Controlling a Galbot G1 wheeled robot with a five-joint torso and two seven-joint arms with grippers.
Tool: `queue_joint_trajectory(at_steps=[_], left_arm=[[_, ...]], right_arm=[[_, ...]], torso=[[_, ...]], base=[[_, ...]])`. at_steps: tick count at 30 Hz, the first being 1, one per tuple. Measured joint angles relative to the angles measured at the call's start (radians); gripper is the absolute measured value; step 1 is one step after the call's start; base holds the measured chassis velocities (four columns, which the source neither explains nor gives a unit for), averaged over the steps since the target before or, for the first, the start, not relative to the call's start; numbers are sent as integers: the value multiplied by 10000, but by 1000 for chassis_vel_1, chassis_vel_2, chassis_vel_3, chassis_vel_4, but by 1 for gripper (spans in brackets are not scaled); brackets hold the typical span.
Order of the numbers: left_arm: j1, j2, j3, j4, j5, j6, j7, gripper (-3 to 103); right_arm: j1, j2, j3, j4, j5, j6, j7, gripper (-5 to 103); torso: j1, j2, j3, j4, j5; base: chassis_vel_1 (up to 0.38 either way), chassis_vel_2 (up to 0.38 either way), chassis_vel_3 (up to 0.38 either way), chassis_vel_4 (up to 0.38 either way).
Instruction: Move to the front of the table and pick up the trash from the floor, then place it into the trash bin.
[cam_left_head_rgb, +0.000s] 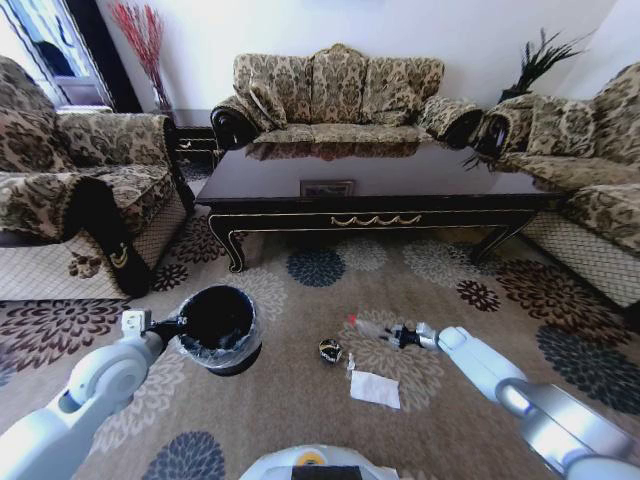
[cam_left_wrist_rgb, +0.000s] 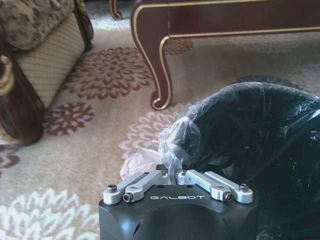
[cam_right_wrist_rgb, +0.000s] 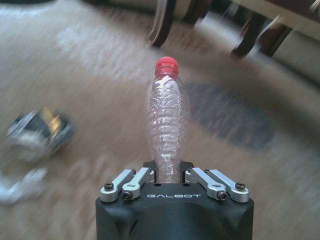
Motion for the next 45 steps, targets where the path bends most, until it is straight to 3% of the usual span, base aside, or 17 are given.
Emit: queue_joint_trajectory(at_steps=[11, 13, 20, 23, 27, 34, 40, 45], left_arm=[[-314, -387, 772, 95, 84, -124, 278, 3], [-392, -465, 935, 102, 72, -168, 373, 3], [-511, -714, 1143, 101, 10, -307, 560, 3], [-499, -754, 1130, 88, -62, -340, 646, 3], [-532, -781, 1057, 102, -287, -342, 671, 3], [-763, -840, 1223, 245, -822, -346, 653, 3], [-921, -789, 1505, 350, -967, -347, 560, 3], [-1193, -613, 1778, 489, -1220, -267, 120, 3]], right_arm=[[-1272, -1560, 1095, 4832, 2867, 0, 2350, 21], [-1493, -1857, 1135, 6397, 3491, -1, 3158, 21], [-1503, -1989, 351, 9700, 5035, -64, 4804, 21], [-1424, -1895, -75, 10548, 5284, -49, 5023, 21], [-1374, -1671, -768, 11244, 5085, 135, 5071, 21], [-1222, -934, -2278, 11191, 3280, 942, 5383, 21], [-799, -362, -3118, 10887, 3052, 1140, 5509, 21], [-47, 175, -3905, 10368, 3056, 1280, 5464, 21]], torso=[[1, 0, 0, -5, 2], [0, 0, 0, -3, -1], [1, 0, 0, -2, 0], [0, 0, -1, -1, -1], [0, 0, -1, -1, 1], [0, 0, 0, -4, 0], [0, 0, 0, -5, 0], [0, 0, 0, -1, 0]], base=[[0, 0, 0, 0], [0, 0, 0, 0], [0, 0, 0, 0], [0, 0, 0, 0], [0, 0, 0, 0], [0, 0, 0, 0], [0, 0, 0, 0], [0, 0, 0, 0]])
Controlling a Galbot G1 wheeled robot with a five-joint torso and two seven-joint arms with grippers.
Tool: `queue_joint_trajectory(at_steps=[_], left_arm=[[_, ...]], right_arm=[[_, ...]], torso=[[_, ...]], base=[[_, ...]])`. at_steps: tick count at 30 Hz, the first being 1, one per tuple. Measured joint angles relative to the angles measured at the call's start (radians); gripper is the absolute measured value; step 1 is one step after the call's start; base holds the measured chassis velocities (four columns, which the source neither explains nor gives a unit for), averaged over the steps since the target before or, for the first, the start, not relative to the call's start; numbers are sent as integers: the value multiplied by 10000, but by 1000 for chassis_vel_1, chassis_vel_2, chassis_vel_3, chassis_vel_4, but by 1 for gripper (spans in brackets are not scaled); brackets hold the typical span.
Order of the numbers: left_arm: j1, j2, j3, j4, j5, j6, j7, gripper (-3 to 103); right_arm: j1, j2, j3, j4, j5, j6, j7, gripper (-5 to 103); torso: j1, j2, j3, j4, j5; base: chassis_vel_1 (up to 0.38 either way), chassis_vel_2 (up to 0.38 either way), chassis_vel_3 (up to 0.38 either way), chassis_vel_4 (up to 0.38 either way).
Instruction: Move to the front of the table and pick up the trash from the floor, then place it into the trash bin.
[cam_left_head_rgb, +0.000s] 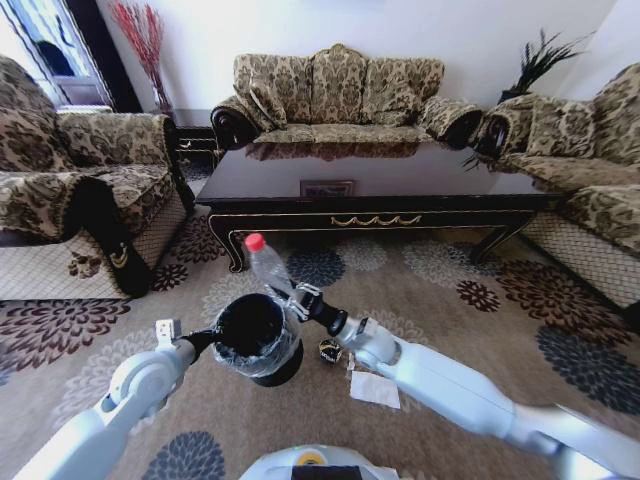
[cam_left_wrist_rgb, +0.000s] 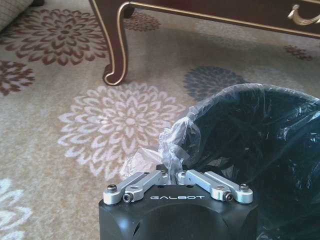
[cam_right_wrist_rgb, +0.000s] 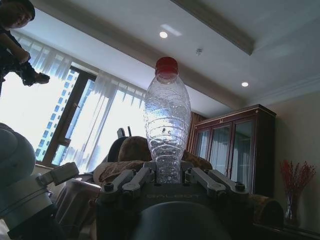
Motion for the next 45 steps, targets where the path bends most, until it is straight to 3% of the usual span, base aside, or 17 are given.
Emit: queue_joint_trajectory(at_steps=[11, 27, 28, 29, 30, 34, 35, 38, 40, 43, 44, 45], left_arm=[[-1431, 693, 830, 531, -798, 488, -652, 3], [-1856, 674, 1168, 576, -910, 493, -634, 3], [-1838, 673, 1151, 576, -895, 492, -631, 3], [-1814, 672, 1127, 576, -883, 488, -622, 3], [-1783, 672, 1092, 576, -878, 481, -613, 3], [-1700, 671, 1001, 564, -847, 453, -598, 3], [-1646, 664, 955, 548, -831, 443, -587, 3], [-1584, 654, 906, 536, -809, 433, -571, 3], [-1501, 642, 839, 521, -743, 398, -540, 3], [-1456, 641, 794, 503, -692, 367, -466, 3], [-1436, 641, 775, 494, -679, 356, -451, 3], [-1389, 641, 722, 477, -662, 346, -438, 3]], right_arm=[[671, 1554, -1353, -1762, -157, 259, -322, 21], [594, 2085, -1378, -2742, -335, 407, -251, 25], [618, 2083, -1382, -2743, -325, 406, -246, 36], [644, 2069, -1385, -2743, -317, 401, -242, 36], [663, 2032, -1387, -2732, -309, 395, -240, 47], [719, 1855, -1392, -2636, -296, 368, -240, 53], [747, 1752, -1394, -2549, -270, 354, -240, 64], [786, 1632, -1400, -2430, -220, 339, -238, 64], [868, 1426, -1415, -2167, -146, 274, -174, 85], [928, 1302, -1419, -1946, -87, 226, -99, 85], [950, 1251, -1417, -1852, -59, 207, -69, 95], [995, 1154, -1386, -1675, -7, 172, -17, 95]], torso=[[0, 0, 1, -1, 1], [1, 0, 1, -2, 2], [1, 0, 1, -2, 2], [0, 0, 1, -1, 1], [1, 0, 1, -1, 2], [0, 0, 1, -2, 2], [1, 0, 0, -3, 2], [1, 0, 1, -3, 2], [0, 0, 1, -2, 2], [0, 0, 0, -2, 2], [0, 0, 0, -2, 2], [0, 0, 0, -3, 3]], base=[[0, 0, 0, 0], [0, 0, 0, 0], [0, 0, 0, 0], [0, 0, 0, 0], [0, 0, 0, 0], [0, 0, 0, 0], [0, 0, 0, 0], [0, 0, 0, 0], [0, 0, 0, 0], [0, 0, 0, 0], [0, 0, 0, 0], [0, 0, 0, 0]])
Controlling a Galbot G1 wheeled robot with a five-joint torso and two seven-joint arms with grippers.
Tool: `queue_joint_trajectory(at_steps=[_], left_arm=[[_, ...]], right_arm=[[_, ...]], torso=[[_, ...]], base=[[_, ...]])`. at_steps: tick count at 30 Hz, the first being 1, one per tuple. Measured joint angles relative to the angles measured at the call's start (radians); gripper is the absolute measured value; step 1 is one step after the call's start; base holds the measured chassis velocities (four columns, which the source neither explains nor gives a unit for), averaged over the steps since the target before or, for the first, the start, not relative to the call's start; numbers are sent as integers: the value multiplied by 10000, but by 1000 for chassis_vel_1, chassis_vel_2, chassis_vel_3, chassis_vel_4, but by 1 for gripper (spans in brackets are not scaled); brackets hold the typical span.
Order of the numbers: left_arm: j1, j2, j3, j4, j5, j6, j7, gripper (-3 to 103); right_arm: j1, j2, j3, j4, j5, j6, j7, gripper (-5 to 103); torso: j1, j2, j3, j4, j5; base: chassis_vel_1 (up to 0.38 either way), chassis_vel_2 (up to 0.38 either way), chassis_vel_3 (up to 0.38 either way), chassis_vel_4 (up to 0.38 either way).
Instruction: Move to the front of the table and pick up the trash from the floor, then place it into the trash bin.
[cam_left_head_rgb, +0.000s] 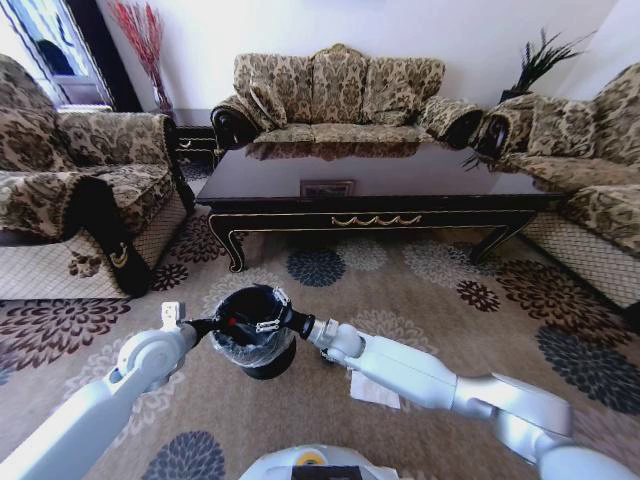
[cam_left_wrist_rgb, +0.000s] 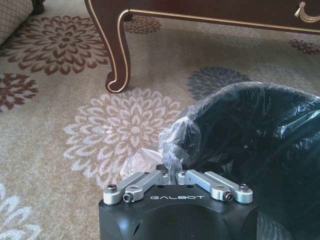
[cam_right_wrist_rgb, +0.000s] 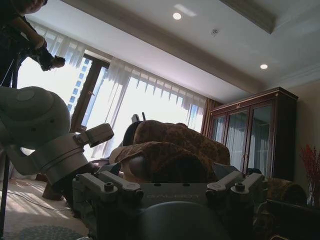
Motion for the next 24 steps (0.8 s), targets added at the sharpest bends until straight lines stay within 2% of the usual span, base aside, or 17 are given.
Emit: queue_joint_trajectory(at_steps=[2, 6, 9, 12, 15, 16, 18, 20, 21, 24], left_arm=[[39, 2, -42, -3, 7, -2, 5, 3], [239, 7, -295, 14, 59, -3, 9, 3], [505, 104, -694, -57, -84, 23, -314, 3], [584, 175, -838, -135, -207, 53, -465, 3], [674, 298, -1151, -179, -312, 61, -678, 3], [674, 298, -1151, -179, -312, 61, -678, 3], [596, 299, -1211, -144, -359, 56, -726, 3], [466, 300, -1216, -112, -407, 56, -741, 3], [466, 300, -1216, -112, -407, 56, -741, 3], [272, 431, -1300, -97, -497, -6, -737, 3]], right_arm=[[41, -77, 67, 116, 35, -35, 37, 100], [160, -401, 477, 448, 182, -220, 207, 100], [169, -921, 1025, 931, 494, -662, 942, 100], [14, -1138, 1292, 1148, 672, -867, 1191, 100], [-888, -1876, 2205, 1760, 1033, -2502, 2886, 100], [-888, -1876, 2205, 1760, 1033, -2502, 2886, 100], [-1465, -2198, 2684, 1864, 958, -3660, 4137, 100], [-2015, -2405, 3121, 1953, 1306, -4400, 4860, 100], [-2015, -2405, 3121, 1953, 1306, -4400, 4860, 100], [-3023, -2686, 3782, 2141, 2529, -5337, 5300, 100]], torso=[[0, 1, 0, 0, 0], [0, 0, -1, 0, 0], [0, 0, -1, 2, 0], [0, 1, -1, 3, 0], [0, 1, -2, -1, 3], [0, 1, -2, -1, 3], [0, 0, -1, 0, 0], [0, 0, -1, 0, 2], [0, 0, -1, 0, 2], [0, 0, -1, -1, 1]], base=[[0, 0, 0, 0], [0, 0, 0, 0], [0, 0, 0, 0], [0, 0, 0, 0], [0, 0, 0, 0], [0, 0, 0, 0], [0, 0, 0, 0], [0, 0, 0, 0], [0, 0, 0, 0], [0, 0, 0, 0]])
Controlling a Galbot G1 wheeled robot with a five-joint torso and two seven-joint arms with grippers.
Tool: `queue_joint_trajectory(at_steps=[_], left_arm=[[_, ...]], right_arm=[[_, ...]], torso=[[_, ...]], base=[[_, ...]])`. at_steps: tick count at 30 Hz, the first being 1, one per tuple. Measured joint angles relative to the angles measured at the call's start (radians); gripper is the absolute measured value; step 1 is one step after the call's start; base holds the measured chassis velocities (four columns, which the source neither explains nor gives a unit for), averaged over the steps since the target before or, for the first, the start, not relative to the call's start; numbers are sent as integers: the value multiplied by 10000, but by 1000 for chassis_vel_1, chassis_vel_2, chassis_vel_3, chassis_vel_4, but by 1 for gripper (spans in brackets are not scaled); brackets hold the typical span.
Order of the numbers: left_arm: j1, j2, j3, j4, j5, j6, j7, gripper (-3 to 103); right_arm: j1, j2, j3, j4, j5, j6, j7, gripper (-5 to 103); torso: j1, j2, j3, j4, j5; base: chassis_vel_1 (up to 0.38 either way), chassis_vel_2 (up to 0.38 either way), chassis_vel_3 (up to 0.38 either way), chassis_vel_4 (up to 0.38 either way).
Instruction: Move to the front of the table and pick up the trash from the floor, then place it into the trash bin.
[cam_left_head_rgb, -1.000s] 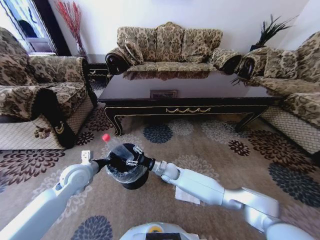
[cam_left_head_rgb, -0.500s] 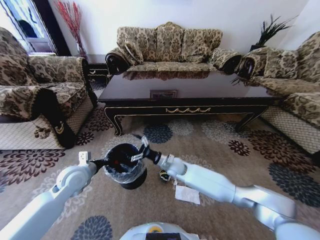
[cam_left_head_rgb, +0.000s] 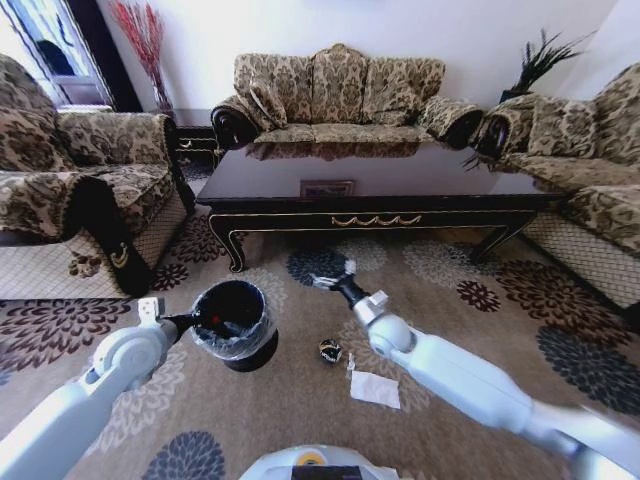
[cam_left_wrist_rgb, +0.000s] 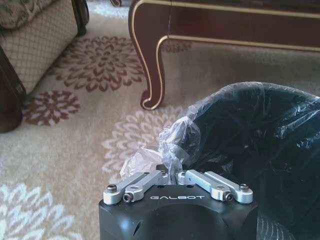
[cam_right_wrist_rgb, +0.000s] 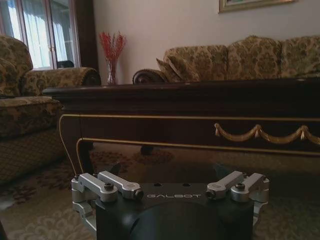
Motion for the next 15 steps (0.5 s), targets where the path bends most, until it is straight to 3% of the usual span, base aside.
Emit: queue_joint_trajectory(at_steps=[3, 8, 11, 15], left_arm=[[-81, 125, -143, -68, -62, -51, 13, 3], [-102, 354, -793, -360, -444, -64, -79, 3], [-116, 407, -1042, -428, -590, -65, -258, 3], [-54, 239, -1189, -643, -661, -41, -353, 3]], right_arm=[[-601, -121, 303, 25, -102, -346, -104, 100], [-1211, -148, 319, -63, -1090, -679, -431, 100], [-1162, -21, -172, -322, -1577, -689, -503, 100], [-357, 428, -1779, -1043, -2079, -846, -146, 100]], torso=[[0, 0, 0, 1, -2], [0, 1, -1, -2, -1], [0, 0, 0, 1, -1], [0, 0, -1, 3, -2]], base=[[0, 0, 0, 0], [0, 0, 0, 0], [0, 0, 0, 0], [0, 0, 0, 0]])
